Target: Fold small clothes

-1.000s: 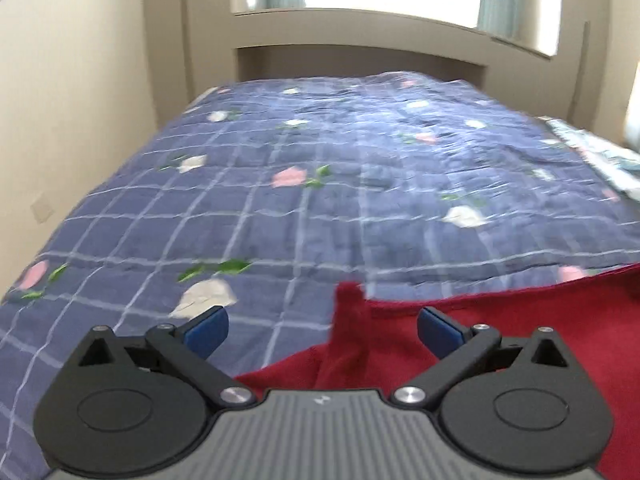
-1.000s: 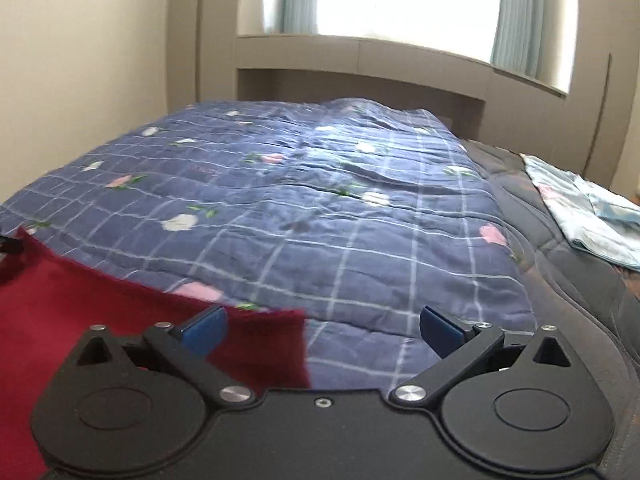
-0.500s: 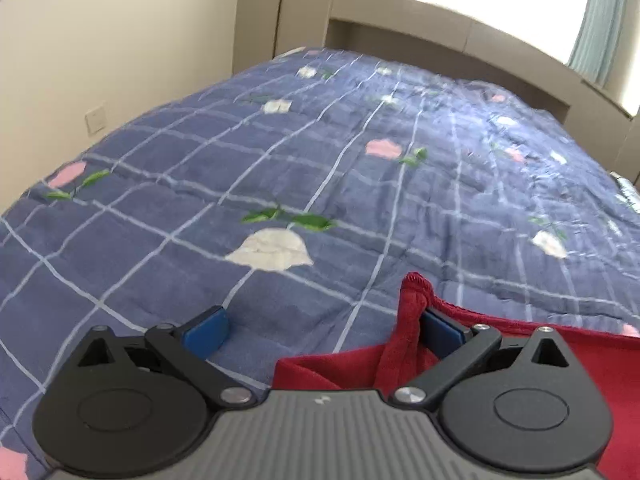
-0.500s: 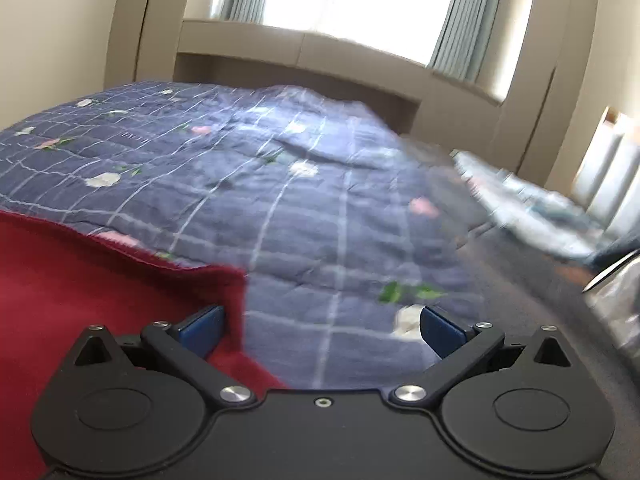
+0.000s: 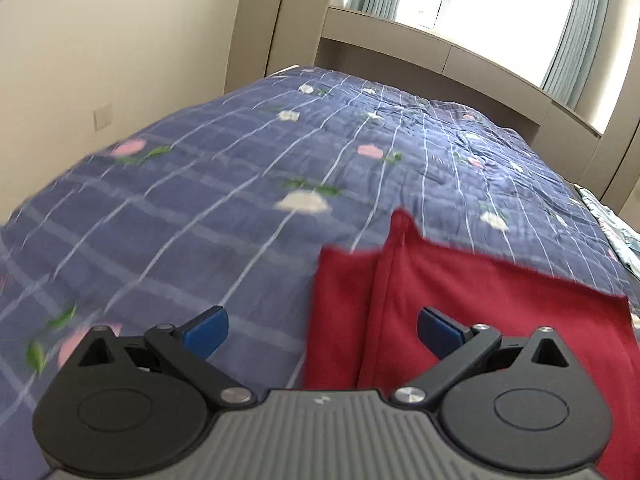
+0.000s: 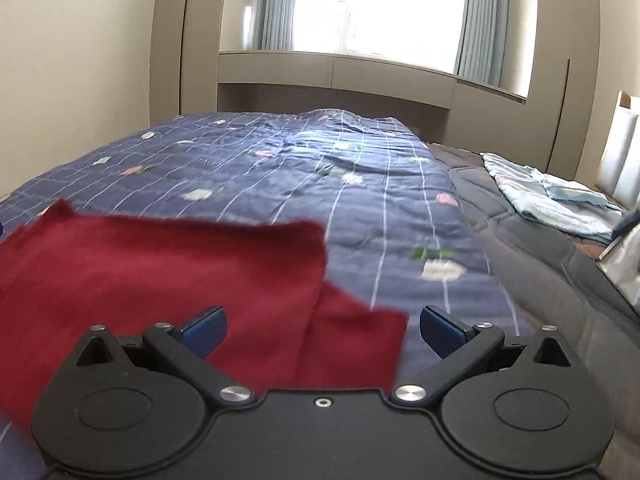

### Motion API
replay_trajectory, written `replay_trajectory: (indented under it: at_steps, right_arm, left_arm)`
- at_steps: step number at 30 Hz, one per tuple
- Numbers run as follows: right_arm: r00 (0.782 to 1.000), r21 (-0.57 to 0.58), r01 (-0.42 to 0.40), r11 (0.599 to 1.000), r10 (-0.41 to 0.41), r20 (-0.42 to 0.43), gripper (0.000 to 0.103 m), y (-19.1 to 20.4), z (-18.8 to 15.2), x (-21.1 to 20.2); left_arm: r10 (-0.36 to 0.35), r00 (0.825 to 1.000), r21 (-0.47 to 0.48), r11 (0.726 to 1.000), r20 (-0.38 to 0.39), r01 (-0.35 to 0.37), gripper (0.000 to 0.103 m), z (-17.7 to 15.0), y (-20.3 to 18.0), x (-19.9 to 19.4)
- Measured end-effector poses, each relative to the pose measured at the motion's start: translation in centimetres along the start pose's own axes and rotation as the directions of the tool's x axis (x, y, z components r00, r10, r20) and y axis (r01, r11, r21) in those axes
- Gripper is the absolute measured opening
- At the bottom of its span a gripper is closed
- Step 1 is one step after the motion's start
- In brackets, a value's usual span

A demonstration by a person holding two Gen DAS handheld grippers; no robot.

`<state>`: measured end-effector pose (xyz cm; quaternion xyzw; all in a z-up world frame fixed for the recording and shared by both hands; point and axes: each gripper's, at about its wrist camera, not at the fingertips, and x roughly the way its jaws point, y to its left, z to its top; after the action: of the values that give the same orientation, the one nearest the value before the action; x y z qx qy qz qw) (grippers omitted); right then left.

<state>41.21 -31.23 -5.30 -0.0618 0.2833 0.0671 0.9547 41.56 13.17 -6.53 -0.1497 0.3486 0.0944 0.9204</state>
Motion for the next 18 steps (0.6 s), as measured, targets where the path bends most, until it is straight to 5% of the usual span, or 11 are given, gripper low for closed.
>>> replay_trajectory:
  at_steps: [4, 10, 18]
  right_arm:
    - [0.997, -0.040, 0.071, 0.997, -0.073, -0.037, 0.102, 1.6, -3.4, -0.8]
    - [0.988, -0.029, 0.154, 0.988, -0.154, -0.002, 0.102, 1.9, -4.2, -2.2]
    - [0.988, -0.011, 0.152, 0.988, -0.152, -0.003, 0.102, 4.2, -5.7, -4.6]
  left_arm:
    - [0.032, 0.999, -0.009, 0.999, -0.035, -0.033, 0.103, -2.9, 1.5, -0.5]
    - [0.063, 0.997, 0.085, 0.994, 0.037, -0.066, 0.103, -5.1, 0.7, -1.9]
    - [-0.027, 0.998, -0.027, 0.999, 0.059, 0.028, 0.103, -7.2, -0.2, -6.1]
